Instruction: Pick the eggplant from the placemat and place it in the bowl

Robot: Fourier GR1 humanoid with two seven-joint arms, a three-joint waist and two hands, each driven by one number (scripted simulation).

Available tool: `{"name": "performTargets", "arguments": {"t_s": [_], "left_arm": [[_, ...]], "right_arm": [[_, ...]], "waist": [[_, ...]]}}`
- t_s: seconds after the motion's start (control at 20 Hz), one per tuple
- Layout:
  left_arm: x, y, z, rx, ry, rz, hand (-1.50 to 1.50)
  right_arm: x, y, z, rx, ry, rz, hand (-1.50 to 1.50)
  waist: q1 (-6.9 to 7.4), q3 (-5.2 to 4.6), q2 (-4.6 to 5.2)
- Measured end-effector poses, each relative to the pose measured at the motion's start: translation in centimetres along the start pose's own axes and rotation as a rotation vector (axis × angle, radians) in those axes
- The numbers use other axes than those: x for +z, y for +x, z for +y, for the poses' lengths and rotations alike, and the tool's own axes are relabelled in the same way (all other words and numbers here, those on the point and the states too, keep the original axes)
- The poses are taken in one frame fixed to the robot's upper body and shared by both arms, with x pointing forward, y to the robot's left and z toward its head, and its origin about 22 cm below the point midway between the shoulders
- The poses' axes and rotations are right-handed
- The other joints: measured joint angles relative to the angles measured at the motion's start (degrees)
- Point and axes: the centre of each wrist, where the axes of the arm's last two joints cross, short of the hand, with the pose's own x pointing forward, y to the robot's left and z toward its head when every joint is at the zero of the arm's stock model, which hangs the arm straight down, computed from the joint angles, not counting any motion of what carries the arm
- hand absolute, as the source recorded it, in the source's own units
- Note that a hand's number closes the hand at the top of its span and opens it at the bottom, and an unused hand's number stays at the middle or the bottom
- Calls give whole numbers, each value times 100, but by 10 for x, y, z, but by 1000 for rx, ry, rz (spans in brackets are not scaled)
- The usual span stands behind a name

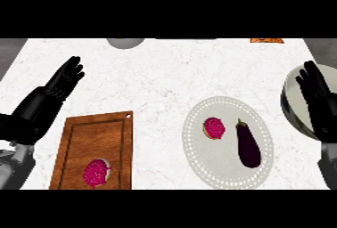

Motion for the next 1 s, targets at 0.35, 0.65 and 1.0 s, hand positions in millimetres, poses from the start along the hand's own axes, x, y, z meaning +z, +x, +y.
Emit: {"name": "performTargets", "arguments": {"t_s": [0.35,0.65,1.0], "left_arm": [[3,-28,-25,59,113,54,0],[11,-51,-45,120,196,122,0],[10,-67,-63,127,221,130,0]], "right_arm": [[19,-22,43,262,298,145,150],[61,-48,76,260,47,16,-150],[98,-26,97,266,-54,-158,-150]], "waist": [[90,-54,-62],[-119,-15,-116],[-100,-10,-117]]}}
